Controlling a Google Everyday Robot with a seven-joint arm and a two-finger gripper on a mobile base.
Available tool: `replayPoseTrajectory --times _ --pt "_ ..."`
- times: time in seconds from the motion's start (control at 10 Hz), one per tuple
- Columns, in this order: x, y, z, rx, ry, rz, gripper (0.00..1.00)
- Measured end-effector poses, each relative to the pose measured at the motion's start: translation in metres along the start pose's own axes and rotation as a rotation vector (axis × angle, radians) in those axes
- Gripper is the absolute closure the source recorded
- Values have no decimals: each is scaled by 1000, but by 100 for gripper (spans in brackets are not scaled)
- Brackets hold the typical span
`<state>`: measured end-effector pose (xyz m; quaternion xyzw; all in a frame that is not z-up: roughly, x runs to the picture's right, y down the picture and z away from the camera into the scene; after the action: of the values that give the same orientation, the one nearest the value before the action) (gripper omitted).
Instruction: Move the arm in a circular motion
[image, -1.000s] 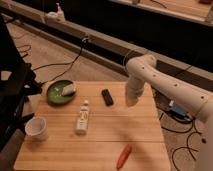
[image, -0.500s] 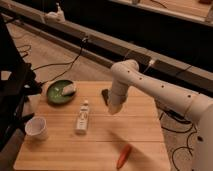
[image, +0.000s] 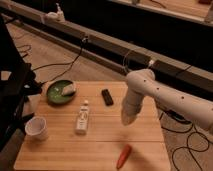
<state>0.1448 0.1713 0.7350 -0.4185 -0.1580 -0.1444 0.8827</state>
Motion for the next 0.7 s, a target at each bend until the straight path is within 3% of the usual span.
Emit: replayPoseTrajectory --times 0.2,0.4,0.5,0.7 --pt "51 1 -17 35 75 98 100" --pt "77 -27 -37 84 138 137 100" --pt "79 -46 -43 110 154 138 100" --pt "55 -86 -43 140 151 95 100"
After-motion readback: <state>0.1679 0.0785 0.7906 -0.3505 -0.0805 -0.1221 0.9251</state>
